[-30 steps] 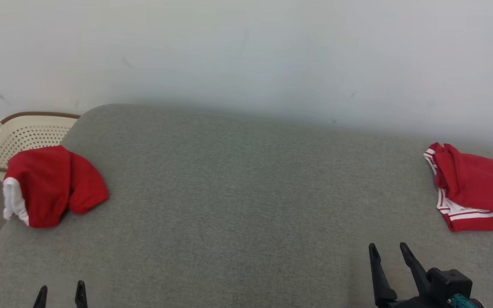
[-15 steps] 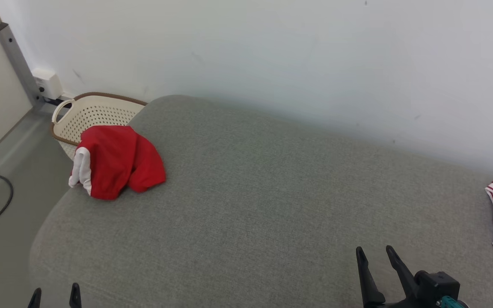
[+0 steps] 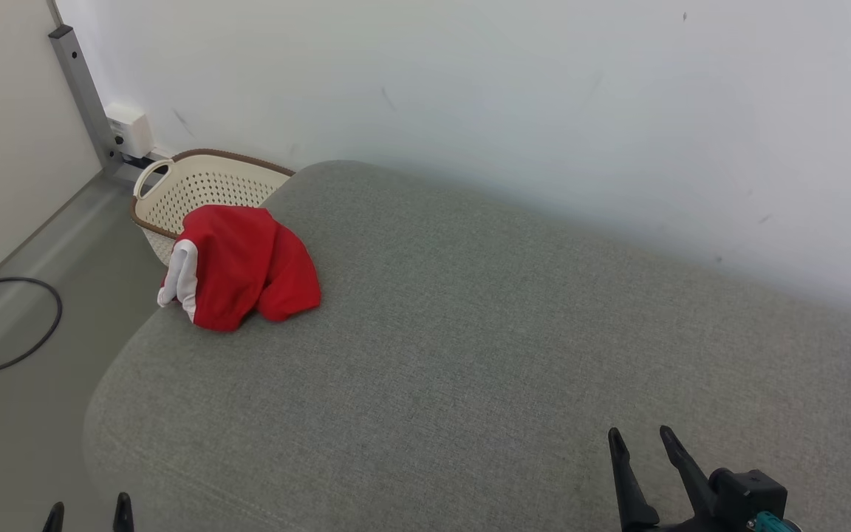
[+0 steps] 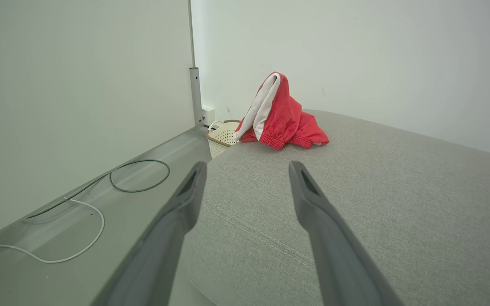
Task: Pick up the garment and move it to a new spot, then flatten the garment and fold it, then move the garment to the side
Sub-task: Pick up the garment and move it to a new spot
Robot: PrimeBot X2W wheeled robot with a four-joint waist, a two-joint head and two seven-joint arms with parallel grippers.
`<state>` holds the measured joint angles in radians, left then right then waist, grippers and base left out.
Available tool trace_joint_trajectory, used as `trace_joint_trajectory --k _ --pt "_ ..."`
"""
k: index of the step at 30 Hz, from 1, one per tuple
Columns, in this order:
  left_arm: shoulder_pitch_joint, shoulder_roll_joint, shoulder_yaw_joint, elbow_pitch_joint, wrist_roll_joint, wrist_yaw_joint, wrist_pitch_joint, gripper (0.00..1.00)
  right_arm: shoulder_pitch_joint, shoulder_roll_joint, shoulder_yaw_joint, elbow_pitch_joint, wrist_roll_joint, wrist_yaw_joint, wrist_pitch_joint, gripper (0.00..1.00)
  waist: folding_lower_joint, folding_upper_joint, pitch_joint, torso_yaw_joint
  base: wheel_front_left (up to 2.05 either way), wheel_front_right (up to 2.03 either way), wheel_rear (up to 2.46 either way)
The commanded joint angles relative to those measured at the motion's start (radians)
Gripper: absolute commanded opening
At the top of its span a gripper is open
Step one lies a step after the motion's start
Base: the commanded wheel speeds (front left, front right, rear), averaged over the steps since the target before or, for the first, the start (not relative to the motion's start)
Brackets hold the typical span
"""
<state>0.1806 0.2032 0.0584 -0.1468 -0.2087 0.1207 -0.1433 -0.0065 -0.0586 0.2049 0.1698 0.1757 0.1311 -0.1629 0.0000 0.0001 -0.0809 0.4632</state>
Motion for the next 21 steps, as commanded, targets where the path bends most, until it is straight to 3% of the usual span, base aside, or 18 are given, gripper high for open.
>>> trace_joint_trajectory --k 1,12,21 --pt "0.013 0.006 0.004 -0.005 -0.004 0.004 -0.007 1.00 -0.006 0.001 0.001 0.001 0.006 -0.001 -0.003 1.00 0.0000 -0.0001 0.003 0.003 0.00 0.00 0.00" --pt "0.012 0.012 0.013 -0.010 -0.020 0.011 -0.012 1.00 -0.030 0.003 0.016 0.020 0.013 -0.001 -0.009 1.00 0.0000 -0.0001 0.014 0.013 0.00 0.00 0.00" --pt "-0.115 0.044 0.005 -0.011 -0.054 -0.032 0.006 1.00 -0.035 -0.007 0.017 0.012 0.009 -0.001 -0.002 1.00 0.0000 -0.0001 0.036 -0.016 0.00 0.00 0.00"
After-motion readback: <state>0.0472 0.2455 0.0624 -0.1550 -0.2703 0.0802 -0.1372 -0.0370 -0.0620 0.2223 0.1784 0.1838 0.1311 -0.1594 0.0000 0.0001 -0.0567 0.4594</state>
